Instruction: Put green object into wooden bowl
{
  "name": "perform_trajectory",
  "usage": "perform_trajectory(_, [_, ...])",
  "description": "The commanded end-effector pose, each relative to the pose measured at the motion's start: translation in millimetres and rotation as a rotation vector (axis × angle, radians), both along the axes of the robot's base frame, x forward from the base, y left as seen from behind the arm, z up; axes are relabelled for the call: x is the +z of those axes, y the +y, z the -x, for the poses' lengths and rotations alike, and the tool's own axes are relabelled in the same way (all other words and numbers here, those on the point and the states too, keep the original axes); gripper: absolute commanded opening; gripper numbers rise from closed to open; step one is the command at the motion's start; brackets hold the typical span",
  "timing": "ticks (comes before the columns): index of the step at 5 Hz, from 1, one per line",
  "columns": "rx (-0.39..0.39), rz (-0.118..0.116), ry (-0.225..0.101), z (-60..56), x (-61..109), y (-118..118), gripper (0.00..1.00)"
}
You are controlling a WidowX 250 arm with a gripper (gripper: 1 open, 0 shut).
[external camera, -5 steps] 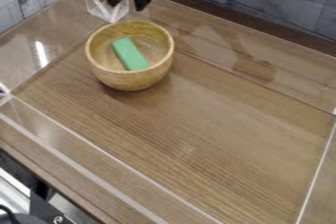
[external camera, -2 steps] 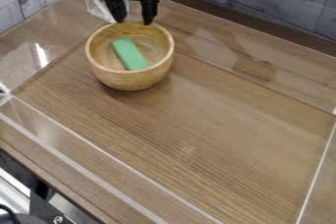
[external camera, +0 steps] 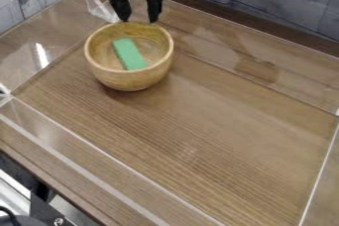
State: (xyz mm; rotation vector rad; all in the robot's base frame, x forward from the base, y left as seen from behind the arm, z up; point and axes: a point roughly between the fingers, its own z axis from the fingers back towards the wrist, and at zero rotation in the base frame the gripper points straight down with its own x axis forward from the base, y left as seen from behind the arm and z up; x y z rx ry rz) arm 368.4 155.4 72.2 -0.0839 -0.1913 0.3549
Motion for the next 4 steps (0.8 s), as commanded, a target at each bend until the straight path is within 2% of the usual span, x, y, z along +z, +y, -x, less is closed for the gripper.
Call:
perform_trajectory(1, [0.110, -0.024, -0.053, -0.1, 27.1, 13, 1.00])
perform_trajectory(3, [0.187, -0.024, -0.065, 5.3, 42.7, 1, 1.00])
perform_trajectory(4, [0.172, -0.023, -0.072, 13.2, 52.2, 10, 1.00])
